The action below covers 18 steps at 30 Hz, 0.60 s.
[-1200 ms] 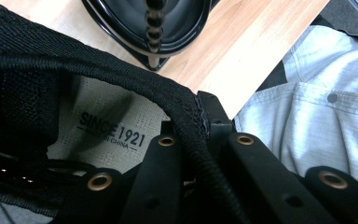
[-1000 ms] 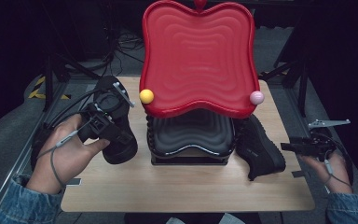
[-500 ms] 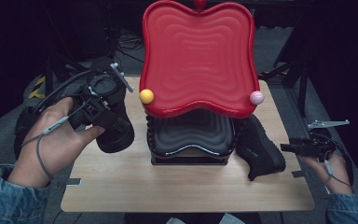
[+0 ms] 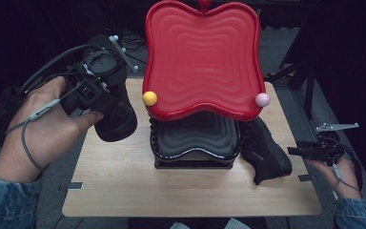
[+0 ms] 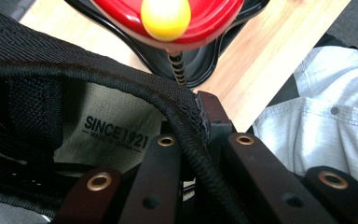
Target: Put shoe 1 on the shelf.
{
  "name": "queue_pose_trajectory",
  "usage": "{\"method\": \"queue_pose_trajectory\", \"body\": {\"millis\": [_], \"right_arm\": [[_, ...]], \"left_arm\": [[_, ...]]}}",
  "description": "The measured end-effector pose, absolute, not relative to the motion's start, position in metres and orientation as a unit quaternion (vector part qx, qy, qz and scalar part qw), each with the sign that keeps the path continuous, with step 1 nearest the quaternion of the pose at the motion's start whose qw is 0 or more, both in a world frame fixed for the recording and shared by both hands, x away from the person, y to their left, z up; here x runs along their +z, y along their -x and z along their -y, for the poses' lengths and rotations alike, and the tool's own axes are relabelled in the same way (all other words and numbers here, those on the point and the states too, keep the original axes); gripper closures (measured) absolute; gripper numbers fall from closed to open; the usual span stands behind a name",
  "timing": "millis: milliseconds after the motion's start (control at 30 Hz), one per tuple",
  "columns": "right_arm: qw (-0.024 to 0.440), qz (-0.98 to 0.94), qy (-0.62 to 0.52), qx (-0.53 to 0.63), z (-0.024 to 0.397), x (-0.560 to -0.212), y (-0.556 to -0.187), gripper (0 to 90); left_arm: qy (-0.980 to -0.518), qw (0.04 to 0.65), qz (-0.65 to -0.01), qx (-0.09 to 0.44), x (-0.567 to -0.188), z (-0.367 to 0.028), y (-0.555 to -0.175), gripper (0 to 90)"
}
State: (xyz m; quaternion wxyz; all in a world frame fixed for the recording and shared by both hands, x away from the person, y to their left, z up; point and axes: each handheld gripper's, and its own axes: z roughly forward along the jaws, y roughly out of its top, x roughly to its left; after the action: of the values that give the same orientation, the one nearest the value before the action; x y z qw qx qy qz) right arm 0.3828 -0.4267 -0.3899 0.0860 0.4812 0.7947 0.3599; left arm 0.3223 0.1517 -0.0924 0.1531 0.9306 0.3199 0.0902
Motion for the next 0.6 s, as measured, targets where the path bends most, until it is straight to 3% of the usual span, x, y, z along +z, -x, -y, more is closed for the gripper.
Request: {"method": "queue_pose_trajectory", "body": {"millis": [600], "right_arm": [[0.086,-0.786,-0.497,0.357,0.439,-0.393,-0.372,38.8]], "left_arm": [[-0.934,0.165,-0.29,0.125,-0.042,-0.134,-0.315,87.7]]}}
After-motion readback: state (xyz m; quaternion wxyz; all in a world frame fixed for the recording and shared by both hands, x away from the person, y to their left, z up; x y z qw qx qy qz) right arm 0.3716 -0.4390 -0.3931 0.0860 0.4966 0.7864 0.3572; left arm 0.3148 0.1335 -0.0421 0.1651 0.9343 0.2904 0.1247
